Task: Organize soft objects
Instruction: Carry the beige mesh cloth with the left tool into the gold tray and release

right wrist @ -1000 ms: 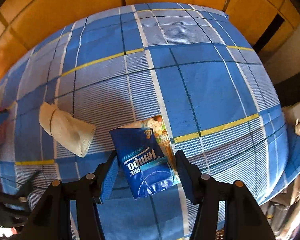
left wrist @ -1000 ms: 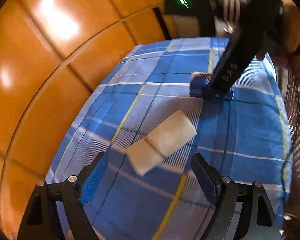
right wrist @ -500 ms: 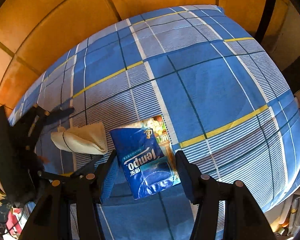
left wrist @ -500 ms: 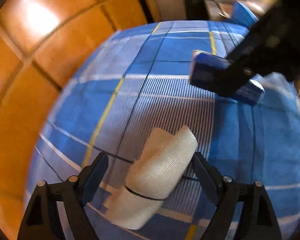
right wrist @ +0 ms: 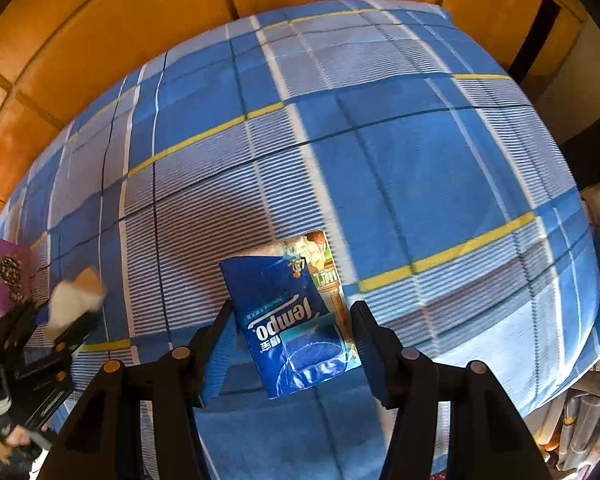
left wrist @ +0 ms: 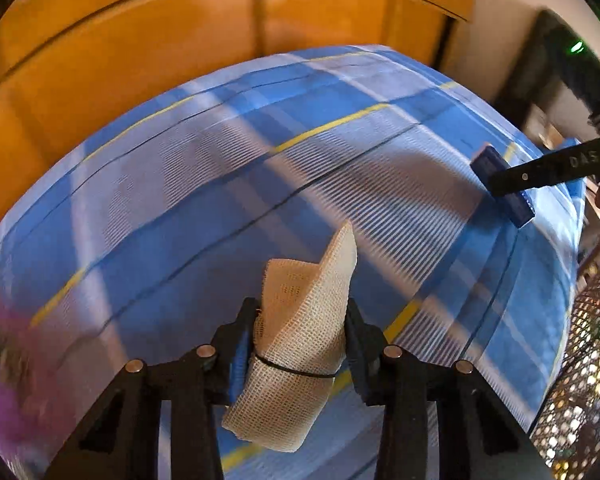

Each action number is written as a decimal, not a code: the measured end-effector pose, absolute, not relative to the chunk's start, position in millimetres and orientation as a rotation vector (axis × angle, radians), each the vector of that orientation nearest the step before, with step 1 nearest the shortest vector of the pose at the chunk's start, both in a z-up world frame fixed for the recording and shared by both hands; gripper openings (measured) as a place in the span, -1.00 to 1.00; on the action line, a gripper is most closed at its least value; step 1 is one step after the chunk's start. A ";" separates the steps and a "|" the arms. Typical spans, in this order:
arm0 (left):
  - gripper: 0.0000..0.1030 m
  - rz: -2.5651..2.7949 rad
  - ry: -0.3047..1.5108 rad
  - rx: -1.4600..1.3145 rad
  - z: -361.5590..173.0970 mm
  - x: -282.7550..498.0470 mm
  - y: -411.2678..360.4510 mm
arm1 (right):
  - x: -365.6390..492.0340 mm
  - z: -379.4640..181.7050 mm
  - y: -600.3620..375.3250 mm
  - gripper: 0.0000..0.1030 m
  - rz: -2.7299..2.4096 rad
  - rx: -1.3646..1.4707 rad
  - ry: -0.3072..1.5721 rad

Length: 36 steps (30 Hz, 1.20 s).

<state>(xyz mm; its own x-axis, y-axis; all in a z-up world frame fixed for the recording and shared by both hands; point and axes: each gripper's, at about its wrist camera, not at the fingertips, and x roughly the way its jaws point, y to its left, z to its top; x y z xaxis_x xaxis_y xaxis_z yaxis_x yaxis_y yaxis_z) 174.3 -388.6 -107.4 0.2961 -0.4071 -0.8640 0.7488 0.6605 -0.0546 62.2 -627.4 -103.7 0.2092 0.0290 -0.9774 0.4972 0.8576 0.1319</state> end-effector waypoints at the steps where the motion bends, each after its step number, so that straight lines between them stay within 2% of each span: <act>1: -0.20 -0.770 1.013 0.383 -109.1 172.9 -377.1 | 69.0 -108.3 -620.7 0.10 -0.335 0.461 1.349; 10: -0.17 -0.643 1.011 0.306 -114.9 149.8 -300.8 | 139.4 -109.8 -527.4 0.09 -0.169 0.379 1.345; 17: -0.14 -0.627 0.945 0.343 -118.6 138.4 -297.0 | 147.5 -124.3 -476.3 0.09 -0.247 0.184 1.290; 21: -0.21 -0.621 0.951 0.324 -115.5 140.1 -295.7 | 139.9 -123.1 -480.3 0.08 -0.249 0.216 1.275; 24: -0.24 -0.620 0.958 0.285 -102.8 151.7 -299.7 | 134.4 -121.4 -477.6 0.07 -0.255 0.187 1.265; 31: -0.24 -0.652 0.855 0.208 -35.3 186.7 -315.5 | 139.2 -127.2 -471.3 0.08 -0.248 0.199 1.266; 36: -0.24 -0.611 0.833 0.155 7.9 236.9 -321.7 | 147.0 -129.5 -473.8 0.08 -0.239 0.182 1.261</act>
